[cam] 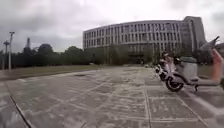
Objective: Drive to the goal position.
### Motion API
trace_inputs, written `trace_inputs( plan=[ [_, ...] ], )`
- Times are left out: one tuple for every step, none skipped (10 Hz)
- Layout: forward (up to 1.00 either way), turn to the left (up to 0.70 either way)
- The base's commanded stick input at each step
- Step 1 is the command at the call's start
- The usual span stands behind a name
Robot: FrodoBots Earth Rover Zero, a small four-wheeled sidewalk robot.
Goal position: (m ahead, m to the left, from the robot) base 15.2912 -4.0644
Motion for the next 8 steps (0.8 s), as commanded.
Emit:
trace_inputs(
  plan=[
    [0.70,0.01],
    [0.70,0.01],
    [0.70,0.01],
    [0.70,0.01],
    [0.70,0.01],
    [0.70,0.01],
    [0.70,0.01],
    [0.70,0.01]
  ],
)
